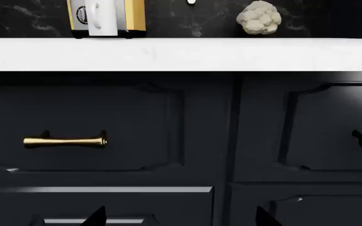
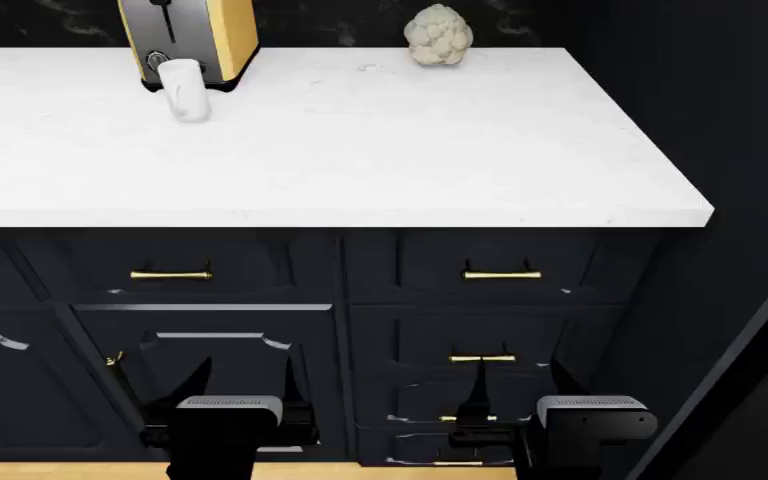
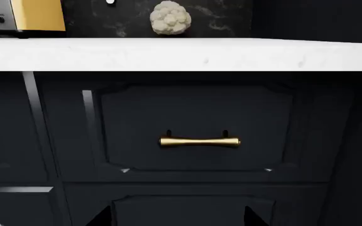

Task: A wet mug is on the counter and needs to be dried. Pick it up and place it upside down in the open cabinet.

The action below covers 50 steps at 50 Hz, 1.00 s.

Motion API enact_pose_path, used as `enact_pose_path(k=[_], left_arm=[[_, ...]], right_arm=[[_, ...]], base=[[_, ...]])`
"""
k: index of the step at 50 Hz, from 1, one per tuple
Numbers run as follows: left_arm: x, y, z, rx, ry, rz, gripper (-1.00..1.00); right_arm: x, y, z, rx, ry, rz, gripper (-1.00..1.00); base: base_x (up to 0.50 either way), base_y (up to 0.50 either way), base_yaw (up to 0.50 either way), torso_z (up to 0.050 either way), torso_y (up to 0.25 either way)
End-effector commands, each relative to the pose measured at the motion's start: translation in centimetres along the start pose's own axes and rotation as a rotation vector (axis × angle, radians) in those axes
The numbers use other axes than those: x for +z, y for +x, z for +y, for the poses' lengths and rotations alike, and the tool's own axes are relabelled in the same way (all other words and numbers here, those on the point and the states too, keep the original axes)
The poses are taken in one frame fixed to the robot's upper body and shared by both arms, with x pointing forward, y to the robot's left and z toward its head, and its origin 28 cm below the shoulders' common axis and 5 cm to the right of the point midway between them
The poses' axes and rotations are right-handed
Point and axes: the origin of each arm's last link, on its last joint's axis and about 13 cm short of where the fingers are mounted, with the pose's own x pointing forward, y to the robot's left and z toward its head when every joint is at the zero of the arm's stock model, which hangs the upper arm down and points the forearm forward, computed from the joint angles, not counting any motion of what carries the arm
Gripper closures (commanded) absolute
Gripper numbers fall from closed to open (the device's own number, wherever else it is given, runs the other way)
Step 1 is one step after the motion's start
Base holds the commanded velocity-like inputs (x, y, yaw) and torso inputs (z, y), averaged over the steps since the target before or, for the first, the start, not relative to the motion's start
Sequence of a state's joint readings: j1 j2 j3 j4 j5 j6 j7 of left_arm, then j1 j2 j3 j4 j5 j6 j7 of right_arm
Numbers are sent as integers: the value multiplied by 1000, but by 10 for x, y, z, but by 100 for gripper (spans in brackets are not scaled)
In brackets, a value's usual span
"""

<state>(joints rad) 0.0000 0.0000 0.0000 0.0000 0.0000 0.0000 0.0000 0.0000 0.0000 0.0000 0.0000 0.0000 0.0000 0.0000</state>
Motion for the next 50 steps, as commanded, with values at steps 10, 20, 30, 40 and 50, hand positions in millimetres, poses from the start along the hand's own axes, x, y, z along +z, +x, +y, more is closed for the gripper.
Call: enact_pose_path(k=[10,20,30,40,50], left_arm=[[7,-4,0,-80,-42,33,-100],[123,-15,7,19,-21,-69,-100],[205,-13,20,9,23,-103,-100],[302,-25,37,8,121,-208,-100],[323,-41,43,-51,138,-165,-100]], right_arm=[[5,-2,2,27,-28,-17,-100],[98,-9,-2,54,-64,-108,-100],[184,-10,-14,130,20,-179,-100],[278,-18,-44,-95,-95,-305,-100],[302,-36,-39,126,-174,-309,-100]], base=[[0,0,0,0,0],[0,0,0,50,30],[0,0,0,50,12],[0,0,0,50,0],[0,0,0,44,0]])
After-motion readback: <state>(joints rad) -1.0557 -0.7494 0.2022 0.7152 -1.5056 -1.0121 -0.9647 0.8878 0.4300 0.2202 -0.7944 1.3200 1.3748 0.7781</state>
